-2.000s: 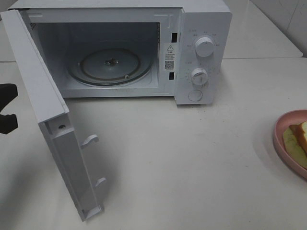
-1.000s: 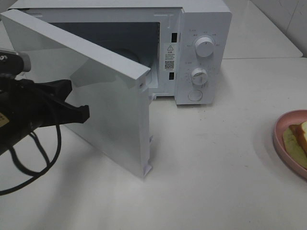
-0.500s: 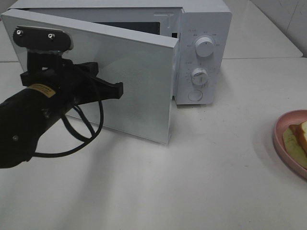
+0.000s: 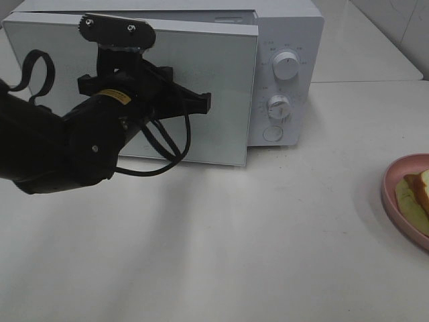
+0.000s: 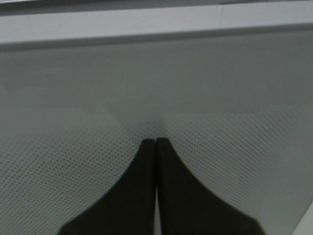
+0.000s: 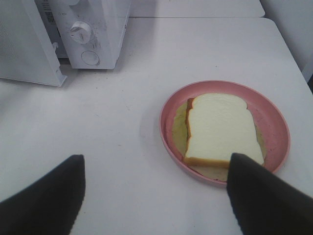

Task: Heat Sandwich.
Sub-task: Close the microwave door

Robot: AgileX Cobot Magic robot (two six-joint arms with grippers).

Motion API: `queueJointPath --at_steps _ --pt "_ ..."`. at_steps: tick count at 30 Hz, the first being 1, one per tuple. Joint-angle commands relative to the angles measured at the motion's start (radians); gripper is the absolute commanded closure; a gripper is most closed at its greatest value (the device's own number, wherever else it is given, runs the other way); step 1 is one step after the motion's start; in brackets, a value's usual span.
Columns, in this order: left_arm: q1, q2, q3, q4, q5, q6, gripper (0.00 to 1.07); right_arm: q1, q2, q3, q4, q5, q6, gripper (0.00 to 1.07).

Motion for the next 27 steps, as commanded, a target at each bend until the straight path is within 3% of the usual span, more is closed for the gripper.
queueJointPath --at_steps 1,10,21,27 --pt "-0.006 0.03 -0.062 -0.019 0.007 0.01 1.07 -0.007 -0.028 0.001 0.0 -0.009 -0.013 0.31" --pt "0.003 0.093 -0.166 -0.041 0.03 0.012 1.07 -0.007 -0.028 0.001 0.0 -0.009 -0.012 0.31" --pt "0.078 0.14 -0.264 -0.038 0.093 0.012 1.07 -0.007 -0.028 0.001 0.0 -0.009 -0.013 0.31" --pt "0.079 0.144 -0.283 -0.029 0.107 0.012 1.07 -0.007 -0.028 0.001 0.0 -0.009 -0.013 0.31"
